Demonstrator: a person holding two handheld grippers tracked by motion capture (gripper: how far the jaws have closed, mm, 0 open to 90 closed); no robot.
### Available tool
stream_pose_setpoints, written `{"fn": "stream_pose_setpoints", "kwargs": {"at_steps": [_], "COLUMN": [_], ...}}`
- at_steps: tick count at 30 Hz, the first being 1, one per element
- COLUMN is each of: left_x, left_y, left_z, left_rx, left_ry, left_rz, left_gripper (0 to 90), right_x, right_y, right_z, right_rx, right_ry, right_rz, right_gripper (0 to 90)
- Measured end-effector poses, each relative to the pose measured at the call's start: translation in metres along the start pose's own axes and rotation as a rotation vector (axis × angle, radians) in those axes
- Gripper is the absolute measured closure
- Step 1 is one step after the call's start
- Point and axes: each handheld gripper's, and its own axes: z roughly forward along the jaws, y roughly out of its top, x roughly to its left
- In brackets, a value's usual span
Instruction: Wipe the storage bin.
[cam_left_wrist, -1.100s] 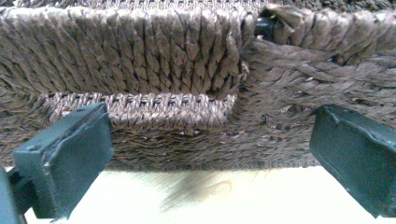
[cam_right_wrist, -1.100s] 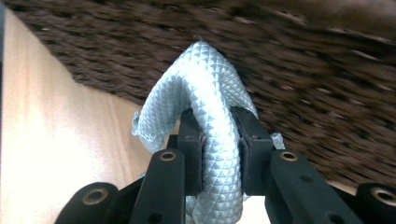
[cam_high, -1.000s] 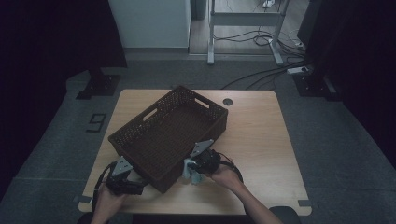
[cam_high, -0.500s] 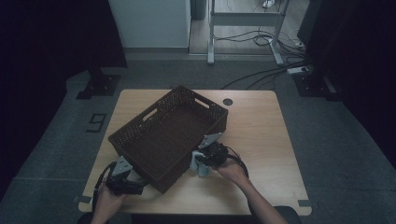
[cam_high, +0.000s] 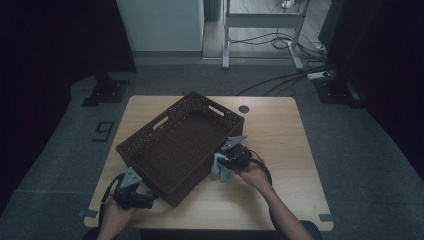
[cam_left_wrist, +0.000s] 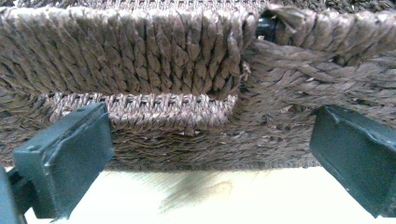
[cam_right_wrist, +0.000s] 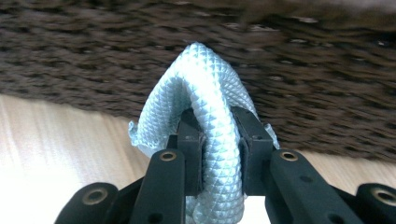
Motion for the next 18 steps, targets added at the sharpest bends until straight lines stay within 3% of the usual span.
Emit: {"fn": "stream_pose_setpoints", "kwargs": {"at_steps": [12, 18], "left_x": [0.000, 0.001], "left_y": [0.000, 0.000], "left_z": [0.000, 0.000], "left_rx": [-0.001, -0.002], "left_ry": [0.000, -0.002], "left_rz": [-0.001, -0.002], "left_gripper": [0.0, 0.0], "right_x": [-0.026, -0.043], "right_y": [-0.004, -0.007], "right_z": [-0.002, -0.002], "right_rx": [0.005, 0.005], "right_ry": [-0.040, -0.059], "right_rz": [0.029, 0.069], "right_gripper": [72.9, 72.8]}}
